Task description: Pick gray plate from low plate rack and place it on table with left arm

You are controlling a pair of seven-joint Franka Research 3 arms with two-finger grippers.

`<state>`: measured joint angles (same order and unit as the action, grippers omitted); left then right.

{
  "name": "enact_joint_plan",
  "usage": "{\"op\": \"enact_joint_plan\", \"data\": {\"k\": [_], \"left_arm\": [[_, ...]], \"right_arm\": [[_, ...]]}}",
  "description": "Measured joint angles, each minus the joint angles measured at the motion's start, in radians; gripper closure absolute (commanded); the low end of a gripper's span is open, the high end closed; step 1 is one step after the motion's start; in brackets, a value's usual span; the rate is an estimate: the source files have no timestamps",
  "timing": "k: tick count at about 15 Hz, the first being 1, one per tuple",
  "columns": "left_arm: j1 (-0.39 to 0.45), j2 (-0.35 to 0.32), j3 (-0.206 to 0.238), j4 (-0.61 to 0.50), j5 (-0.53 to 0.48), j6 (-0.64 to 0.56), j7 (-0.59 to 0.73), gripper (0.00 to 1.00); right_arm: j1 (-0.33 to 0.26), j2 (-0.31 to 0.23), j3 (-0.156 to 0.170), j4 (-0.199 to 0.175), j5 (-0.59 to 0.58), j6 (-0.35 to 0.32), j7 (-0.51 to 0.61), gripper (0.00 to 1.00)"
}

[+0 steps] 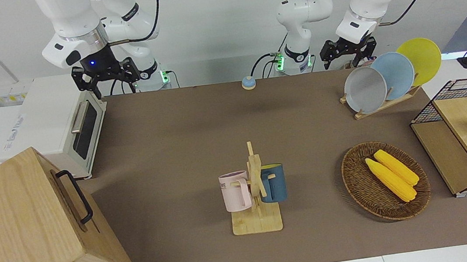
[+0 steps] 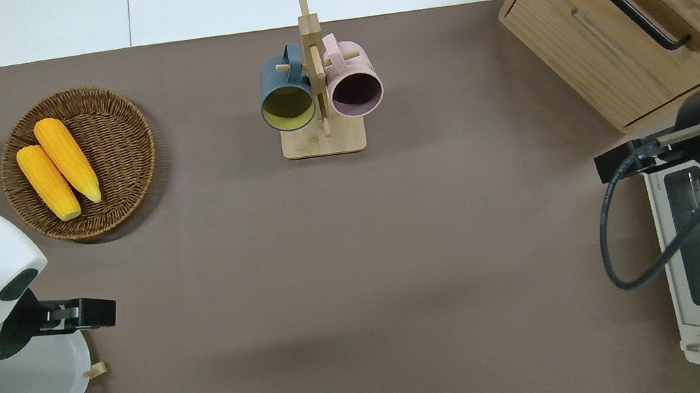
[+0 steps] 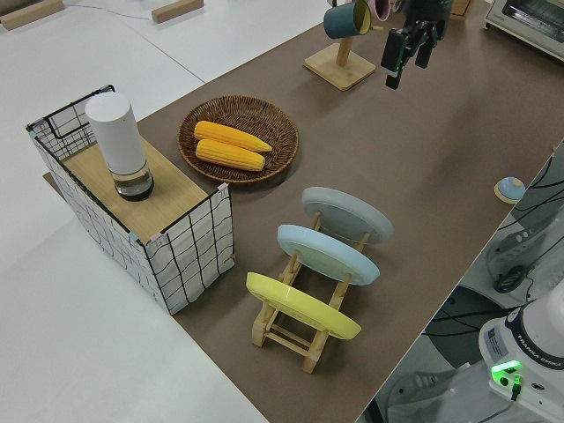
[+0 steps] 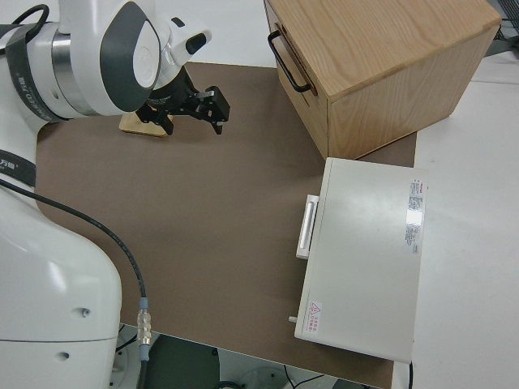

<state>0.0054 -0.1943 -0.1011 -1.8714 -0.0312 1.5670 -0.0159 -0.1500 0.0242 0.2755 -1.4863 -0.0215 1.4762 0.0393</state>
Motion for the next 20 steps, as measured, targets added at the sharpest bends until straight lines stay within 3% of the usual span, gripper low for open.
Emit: {"op": "enact_joint_plan", "data": {"k": [5, 9, 16, 20], "left_arm": [[0.001, -0.003, 0.003, 0.000, 0.007, -0.009, 0.000, 0.01], [0.004, -0.005, 0.038, 0.000, 0.096, -0.009, 0.018, 0.01], [0.016, -0.007, 0.273, -0.003, 0.166, 0.025, 0.189, 0.00], [0.016, -0.006, 0.306, -0.082, 0.173, 0.098, 0.197, 0.00]], "right_arm": [[0.000, 0.000, 0.000, 0.000, 0.000, 0.000, 0.000, 0.017], [0.000, 0.000, 0.000, 0.000, 0.000, 0.000, 0.000, 0.017], [0.000, 0.000, 0.000, 0.000, 0.000, 0.000, 0.000, 0.017], [0.000, 0.000, 0.000, 0.000, 0.000, 0.000, 0.000, 0.017]]}}
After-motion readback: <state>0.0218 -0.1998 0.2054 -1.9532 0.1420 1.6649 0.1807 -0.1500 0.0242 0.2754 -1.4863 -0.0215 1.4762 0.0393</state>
